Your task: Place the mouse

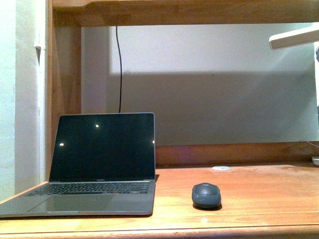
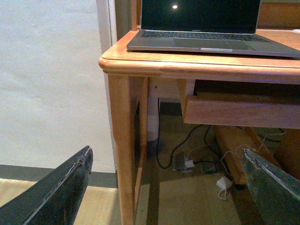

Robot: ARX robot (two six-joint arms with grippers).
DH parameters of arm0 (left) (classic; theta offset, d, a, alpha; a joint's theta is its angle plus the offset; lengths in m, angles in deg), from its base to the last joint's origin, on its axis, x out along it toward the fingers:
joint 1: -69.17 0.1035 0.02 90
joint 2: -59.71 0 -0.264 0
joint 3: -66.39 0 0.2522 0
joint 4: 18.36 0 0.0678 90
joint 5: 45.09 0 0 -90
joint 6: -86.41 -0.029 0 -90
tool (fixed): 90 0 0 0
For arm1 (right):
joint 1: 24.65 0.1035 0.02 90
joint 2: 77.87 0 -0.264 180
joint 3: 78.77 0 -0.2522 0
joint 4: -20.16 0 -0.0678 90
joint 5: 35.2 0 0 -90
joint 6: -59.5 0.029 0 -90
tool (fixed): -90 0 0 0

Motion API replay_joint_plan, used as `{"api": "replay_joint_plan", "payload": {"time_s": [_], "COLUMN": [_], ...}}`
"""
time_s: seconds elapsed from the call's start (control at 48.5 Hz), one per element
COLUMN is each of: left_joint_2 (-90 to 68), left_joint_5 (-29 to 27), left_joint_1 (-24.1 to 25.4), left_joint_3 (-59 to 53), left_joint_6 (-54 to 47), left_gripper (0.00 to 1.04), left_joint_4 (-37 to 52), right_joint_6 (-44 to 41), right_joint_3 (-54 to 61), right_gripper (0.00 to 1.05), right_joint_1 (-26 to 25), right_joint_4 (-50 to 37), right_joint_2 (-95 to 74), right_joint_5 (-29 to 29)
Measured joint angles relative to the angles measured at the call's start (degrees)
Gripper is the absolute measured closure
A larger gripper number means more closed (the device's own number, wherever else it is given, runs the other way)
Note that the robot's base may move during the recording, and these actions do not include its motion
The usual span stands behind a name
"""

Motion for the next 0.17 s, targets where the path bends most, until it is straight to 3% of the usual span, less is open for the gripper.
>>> {"api": "replay_joint_plan", "payload": {"time_s": [0.165], "left_joint_2": [0.0], "left_joint_5": [0.0], "left_joint_1": [0.0], "left_joint_3": [0.0], "left_joint_6": [0.0], "left_gripper": [0.08], "left_joint_4": [0.0], "right_joint_6": [0.0], "right_joint_3": [0.0], "right_gripper": [0.07], "right_joint_1": [0.0], "right_joint_4": [0.0], "right_joint_2": [0.0], "right_joint_5": [0.0]}}
